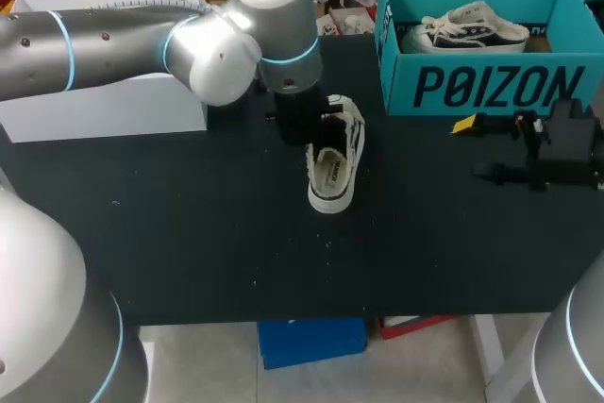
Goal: Take the shoe out of the shoebox, open the shoe tongue, remove and reinsert the insole, then place the shoe into the shoebox
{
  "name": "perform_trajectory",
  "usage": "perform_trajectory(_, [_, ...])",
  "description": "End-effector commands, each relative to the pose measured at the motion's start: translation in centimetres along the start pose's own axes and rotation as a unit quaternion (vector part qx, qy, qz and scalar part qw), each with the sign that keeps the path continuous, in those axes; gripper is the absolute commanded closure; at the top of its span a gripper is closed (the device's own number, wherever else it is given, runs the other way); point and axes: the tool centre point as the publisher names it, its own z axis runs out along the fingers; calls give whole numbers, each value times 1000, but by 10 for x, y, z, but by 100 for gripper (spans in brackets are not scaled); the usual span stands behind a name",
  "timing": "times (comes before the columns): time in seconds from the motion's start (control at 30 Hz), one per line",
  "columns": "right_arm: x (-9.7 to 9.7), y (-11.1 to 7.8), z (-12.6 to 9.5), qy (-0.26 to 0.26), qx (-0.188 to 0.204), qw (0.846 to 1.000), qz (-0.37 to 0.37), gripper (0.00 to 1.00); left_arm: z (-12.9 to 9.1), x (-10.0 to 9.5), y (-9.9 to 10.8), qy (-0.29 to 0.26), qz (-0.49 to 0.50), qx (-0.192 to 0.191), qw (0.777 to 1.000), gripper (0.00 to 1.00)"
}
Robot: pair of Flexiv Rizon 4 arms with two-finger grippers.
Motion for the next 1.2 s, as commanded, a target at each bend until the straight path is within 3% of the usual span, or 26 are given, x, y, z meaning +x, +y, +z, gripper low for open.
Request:
perform_trajectory(0.03, [1,0,1,-1,0,1000,0,0,-1,-1,-1,-6,0,-5,1000,100])
perform_trajectory(0.33, [1,0,1,-1,0,1000,0,0,-38,-6,0,-16,4,-11,1000,100])
perform_trajectory(0.77, [1,0,1,-1,0,1000,0,0,-139,-12,14,-36,-110,-41,992,100])
perform_trajectory(0.93, [1,0,1,-1,0,1000,0,0,-178,-3,22,-32,-221,-50,973,100])
perform_trajectory(1.07, [1,0,1,-1,0,1000,0,0,-208,6,27,-52,-299,-78,950,100])
perform_trajectory(1.2, [1,0,1,-1,0,1000,0,0,-228,29,35,-59,-376,-103,919,100])
